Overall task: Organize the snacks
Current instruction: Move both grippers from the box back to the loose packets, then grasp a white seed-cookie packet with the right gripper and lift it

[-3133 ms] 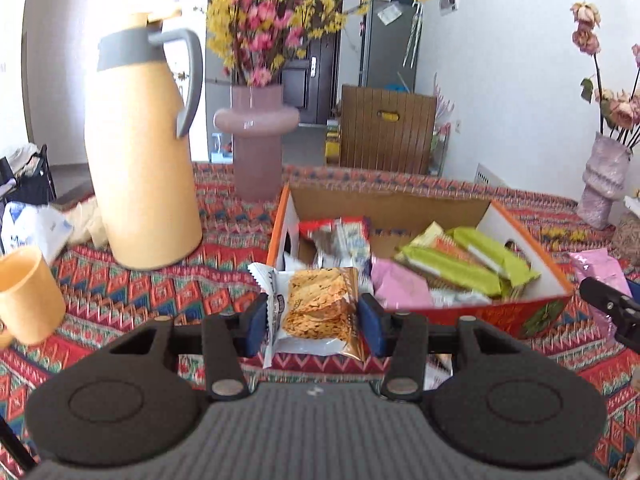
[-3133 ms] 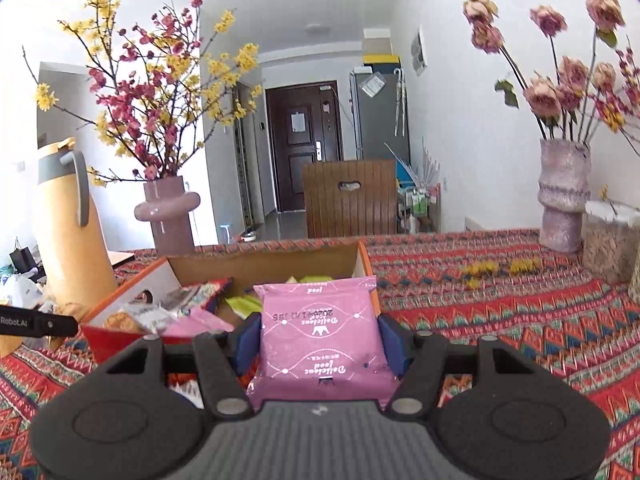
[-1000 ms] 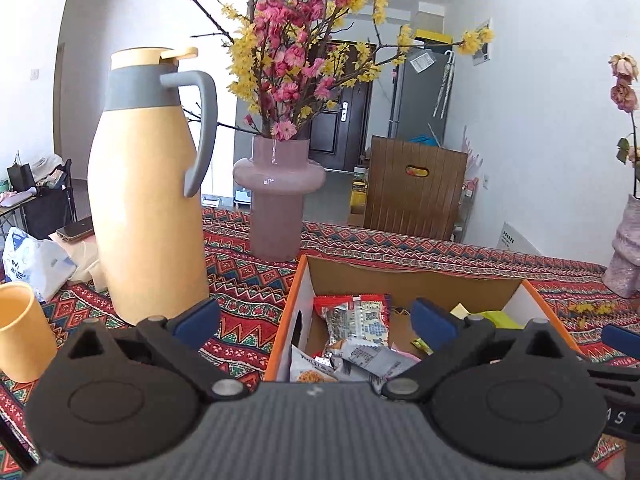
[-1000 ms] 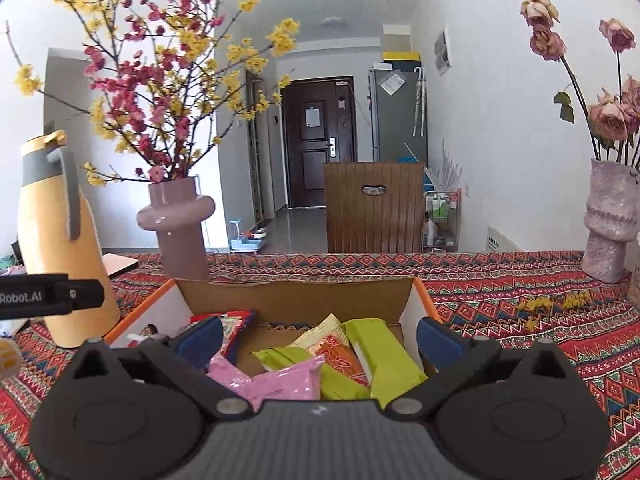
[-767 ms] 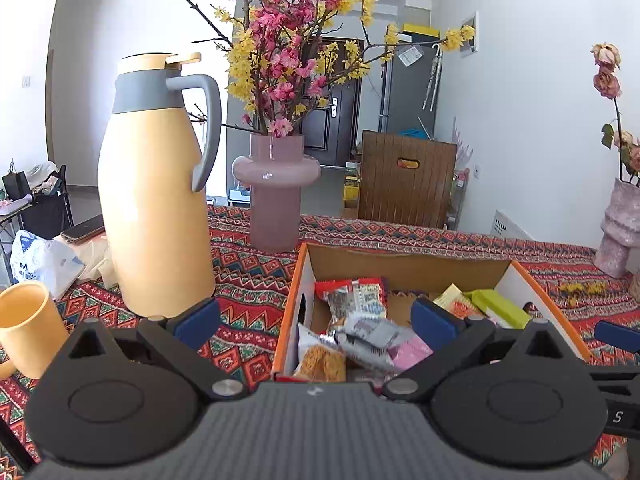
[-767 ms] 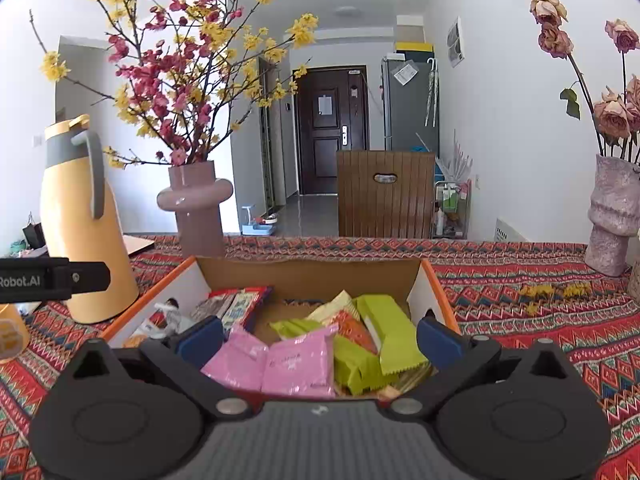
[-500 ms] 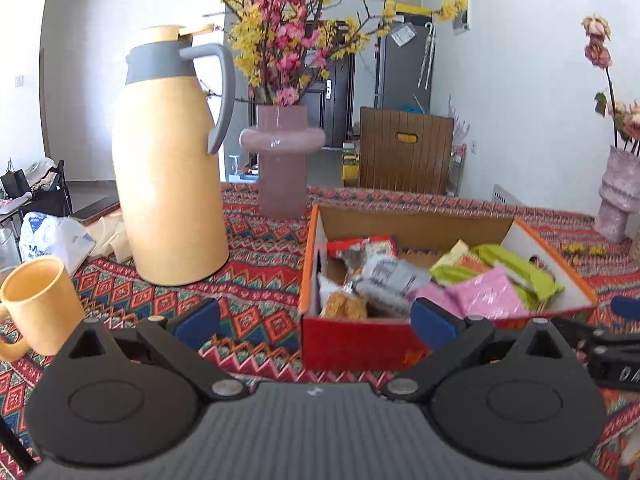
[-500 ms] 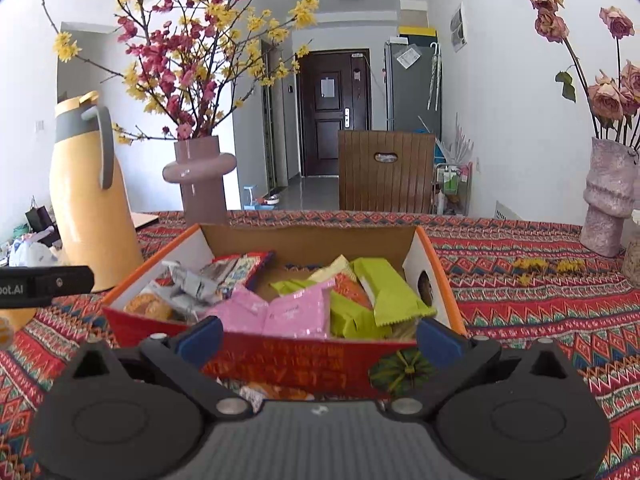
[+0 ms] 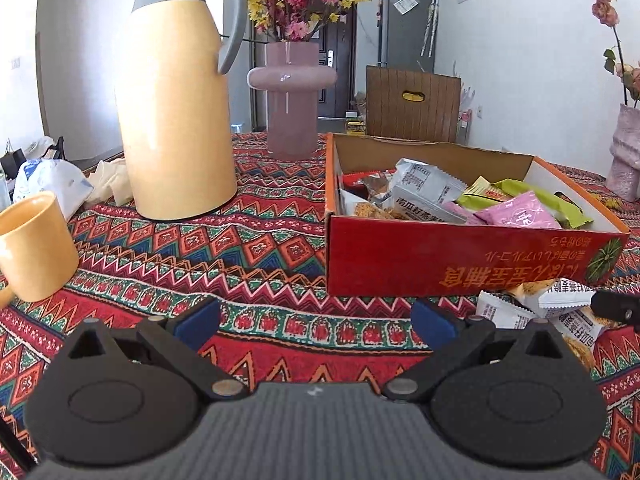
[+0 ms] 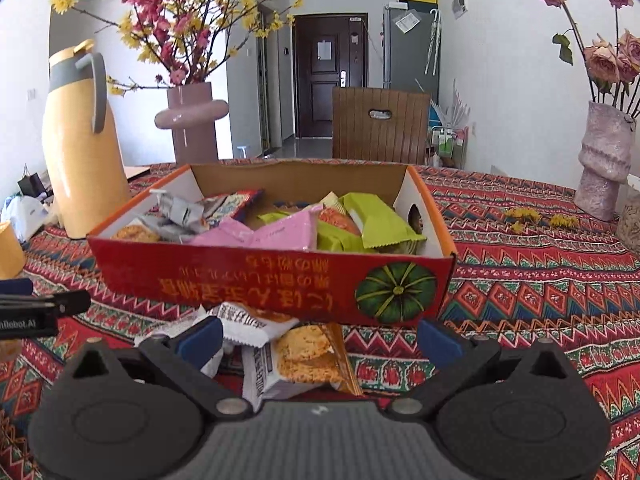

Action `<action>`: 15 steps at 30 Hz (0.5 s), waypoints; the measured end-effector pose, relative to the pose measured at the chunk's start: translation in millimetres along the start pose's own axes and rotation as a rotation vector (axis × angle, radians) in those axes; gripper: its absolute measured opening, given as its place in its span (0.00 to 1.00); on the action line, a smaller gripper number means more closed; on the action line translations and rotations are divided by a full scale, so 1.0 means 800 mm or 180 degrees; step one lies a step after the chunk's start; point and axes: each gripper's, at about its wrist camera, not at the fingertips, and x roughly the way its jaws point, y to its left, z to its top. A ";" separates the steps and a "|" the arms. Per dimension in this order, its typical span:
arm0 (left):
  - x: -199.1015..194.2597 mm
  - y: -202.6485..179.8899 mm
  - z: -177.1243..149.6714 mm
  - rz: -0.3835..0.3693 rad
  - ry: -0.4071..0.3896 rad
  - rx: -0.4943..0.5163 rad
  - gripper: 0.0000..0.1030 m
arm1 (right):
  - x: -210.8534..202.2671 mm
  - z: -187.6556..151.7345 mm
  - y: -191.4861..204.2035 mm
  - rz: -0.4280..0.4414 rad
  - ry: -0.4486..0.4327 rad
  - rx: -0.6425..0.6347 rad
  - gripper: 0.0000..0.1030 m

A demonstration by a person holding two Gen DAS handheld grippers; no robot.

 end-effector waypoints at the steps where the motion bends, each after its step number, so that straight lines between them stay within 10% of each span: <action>1: 0.000 0.001 0.000 -0.0001 0.0006 -0.0022 1.00 | 0.004 -0.002 0.002 0.0004 0.0042 -0.0034 1.00; 15: 0.001 0.010 0.002 -0.0008 0.0029 -0.0155 1.00 | 0.062 -0.003 0.015 0.0032 0.0429 -0.0466 0.95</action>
